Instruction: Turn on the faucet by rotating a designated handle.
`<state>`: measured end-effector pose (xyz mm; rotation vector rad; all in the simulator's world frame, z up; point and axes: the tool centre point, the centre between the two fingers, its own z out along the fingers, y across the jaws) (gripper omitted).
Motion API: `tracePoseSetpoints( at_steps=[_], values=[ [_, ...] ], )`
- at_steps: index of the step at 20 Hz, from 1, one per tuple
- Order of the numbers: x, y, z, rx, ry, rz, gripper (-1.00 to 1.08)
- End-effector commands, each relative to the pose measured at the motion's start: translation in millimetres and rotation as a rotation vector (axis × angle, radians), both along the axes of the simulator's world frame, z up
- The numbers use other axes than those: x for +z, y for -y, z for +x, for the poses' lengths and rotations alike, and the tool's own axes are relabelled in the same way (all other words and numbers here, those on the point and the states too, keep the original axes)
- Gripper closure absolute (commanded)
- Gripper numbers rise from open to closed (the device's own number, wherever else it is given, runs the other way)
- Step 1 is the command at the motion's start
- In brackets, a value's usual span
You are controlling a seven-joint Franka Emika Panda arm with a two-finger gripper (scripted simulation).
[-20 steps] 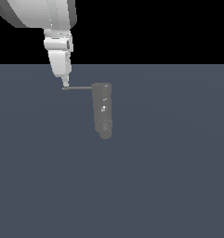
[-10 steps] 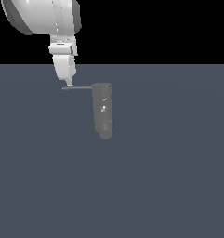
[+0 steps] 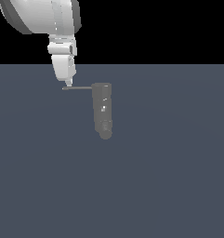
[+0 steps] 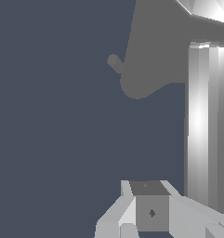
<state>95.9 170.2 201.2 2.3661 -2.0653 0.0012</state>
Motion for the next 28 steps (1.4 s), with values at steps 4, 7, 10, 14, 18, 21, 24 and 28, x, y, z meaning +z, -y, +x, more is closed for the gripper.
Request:
tracePoseSetpoints(
  at_steps=[4, 7, 10, 14, 18, 21, 24, 28],
  values=[
    [0, 2, -14, 0.0, 0.0, 0.0, 1.08],
    [0, 3, -21, 0.0, 0.0, 0.0, 1.08],
    [0, 5, -29, 0.0, 0.0, 0.0, 1.08],
    [0, 6, -39, 0.0, 0.0, 0.0, 1.08],
    [0, 8, -50, 0.0, 0.0, 0.0, 1.08],
    [0, 10, -58, -0.001, 0.0, 0.001, 1.08],
    [0, 11, -67, -0.001, 0.0, 0.001, 1.08],
    [0, 13, -78, -0.001, 0.0, 0.001, 1.08]
  ],
)
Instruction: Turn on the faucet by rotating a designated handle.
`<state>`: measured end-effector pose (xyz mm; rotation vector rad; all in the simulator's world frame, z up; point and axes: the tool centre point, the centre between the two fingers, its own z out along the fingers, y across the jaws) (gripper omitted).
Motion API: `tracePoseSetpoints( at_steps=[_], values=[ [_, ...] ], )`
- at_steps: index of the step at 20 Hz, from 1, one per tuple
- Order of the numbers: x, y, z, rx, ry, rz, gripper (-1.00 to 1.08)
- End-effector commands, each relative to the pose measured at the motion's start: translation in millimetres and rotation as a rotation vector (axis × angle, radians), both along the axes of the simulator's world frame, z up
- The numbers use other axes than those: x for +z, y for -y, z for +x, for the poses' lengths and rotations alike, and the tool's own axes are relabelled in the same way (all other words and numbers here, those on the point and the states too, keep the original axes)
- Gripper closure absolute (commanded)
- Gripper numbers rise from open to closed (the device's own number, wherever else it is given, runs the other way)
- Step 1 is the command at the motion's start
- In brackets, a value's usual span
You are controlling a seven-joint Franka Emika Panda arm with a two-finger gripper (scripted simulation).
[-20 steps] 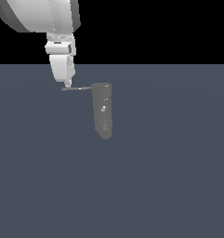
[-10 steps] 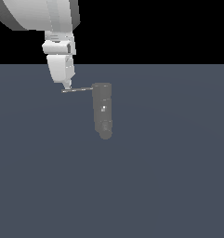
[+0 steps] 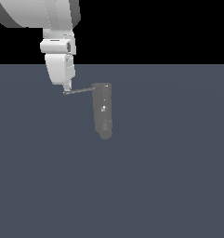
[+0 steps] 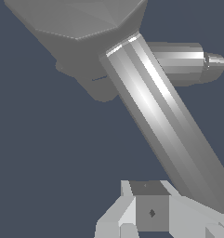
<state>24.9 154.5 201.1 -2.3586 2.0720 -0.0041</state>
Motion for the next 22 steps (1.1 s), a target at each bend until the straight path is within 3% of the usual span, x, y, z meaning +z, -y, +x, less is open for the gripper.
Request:
tracePoseSetpoints(
  at_steps=[1, 22],
  values=[
    [0, -2, -10, 0.006, -0.004, 0.0, 1.08],
    [0, 44, -48, 0.003, -0.002, 0.0, 1.08]
  ],
)
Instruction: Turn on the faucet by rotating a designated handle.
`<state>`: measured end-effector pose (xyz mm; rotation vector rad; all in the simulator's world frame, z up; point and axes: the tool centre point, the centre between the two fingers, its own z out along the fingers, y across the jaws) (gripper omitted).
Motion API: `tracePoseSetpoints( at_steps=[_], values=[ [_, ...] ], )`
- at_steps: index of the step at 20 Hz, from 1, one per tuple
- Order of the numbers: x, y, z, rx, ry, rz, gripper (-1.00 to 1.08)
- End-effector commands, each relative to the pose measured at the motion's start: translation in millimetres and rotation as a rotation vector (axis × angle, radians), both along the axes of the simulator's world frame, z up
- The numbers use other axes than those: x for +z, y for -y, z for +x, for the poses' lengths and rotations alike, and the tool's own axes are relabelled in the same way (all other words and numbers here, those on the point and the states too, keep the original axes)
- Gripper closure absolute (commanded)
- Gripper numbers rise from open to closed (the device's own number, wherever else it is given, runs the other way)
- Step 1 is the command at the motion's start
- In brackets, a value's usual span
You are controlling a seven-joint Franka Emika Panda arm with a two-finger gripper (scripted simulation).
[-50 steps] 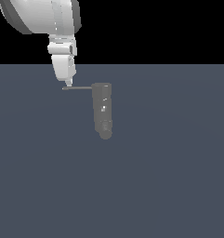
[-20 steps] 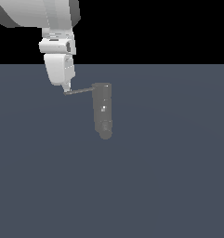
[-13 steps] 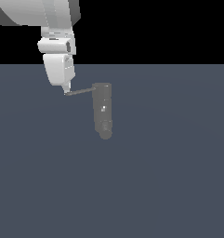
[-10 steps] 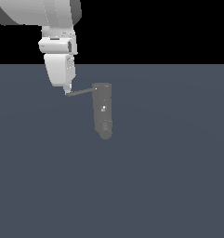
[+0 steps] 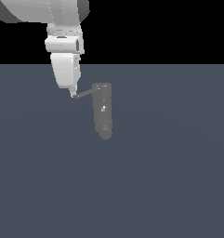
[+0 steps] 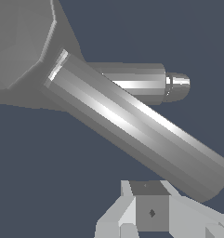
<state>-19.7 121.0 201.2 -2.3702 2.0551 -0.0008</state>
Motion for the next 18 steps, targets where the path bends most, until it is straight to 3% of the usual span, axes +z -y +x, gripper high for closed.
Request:
tracePoseSetpoints(
  at_steps=[1, 15, 18],
  values=[
    [0, 13, -5, -0.01, -0.002, -0.003, 1.08],
    [0, 53, -36, -0.007, -0.003, -0.003, 1.08],
    [0, 52, -33, 0.0, -0.002, -0.001, 1.08]
  ],
)
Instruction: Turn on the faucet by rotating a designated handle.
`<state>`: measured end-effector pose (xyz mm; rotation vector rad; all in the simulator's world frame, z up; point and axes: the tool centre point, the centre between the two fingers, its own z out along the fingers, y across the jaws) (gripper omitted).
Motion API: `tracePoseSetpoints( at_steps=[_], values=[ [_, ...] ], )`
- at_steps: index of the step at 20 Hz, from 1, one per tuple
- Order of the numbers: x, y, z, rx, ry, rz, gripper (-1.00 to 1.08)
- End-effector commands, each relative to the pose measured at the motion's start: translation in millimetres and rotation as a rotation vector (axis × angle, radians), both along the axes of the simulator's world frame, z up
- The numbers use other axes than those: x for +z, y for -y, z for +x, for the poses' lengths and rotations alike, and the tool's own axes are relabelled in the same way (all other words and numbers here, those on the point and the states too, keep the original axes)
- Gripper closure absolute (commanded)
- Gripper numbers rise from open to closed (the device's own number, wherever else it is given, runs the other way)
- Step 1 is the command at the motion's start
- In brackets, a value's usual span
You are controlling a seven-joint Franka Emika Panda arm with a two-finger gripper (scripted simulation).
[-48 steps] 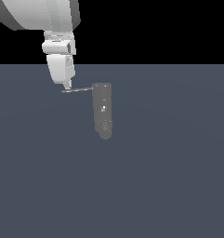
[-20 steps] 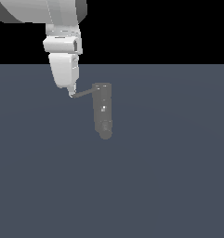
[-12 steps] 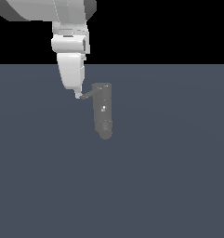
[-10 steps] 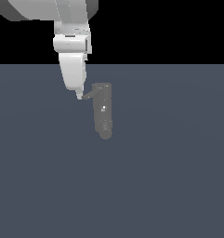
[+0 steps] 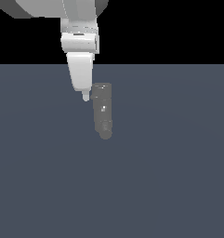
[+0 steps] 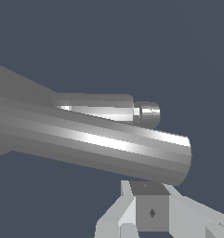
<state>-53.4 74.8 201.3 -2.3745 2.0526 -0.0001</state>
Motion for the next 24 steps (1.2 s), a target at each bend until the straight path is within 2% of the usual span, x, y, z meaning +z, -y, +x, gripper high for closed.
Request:
tracePoseSetpoints(
  at_steps=[1, 17, 18, 19, 24],
  values=[
    [0, 12, 2, -0.004, 0.0, 0.0, 1.08],
    [0, 112, 17, -0.01, -0.002, -0.002, 1.08],
    [0, 112, 17, -0.01, -0.002, -0.002, 1.08],
    [0, 88, 17, 0.022, -0.002, 0.001, 1.08],
    [0, 102, 32, 0.017, -0.002, 0.001, 1.08]
  ],
)
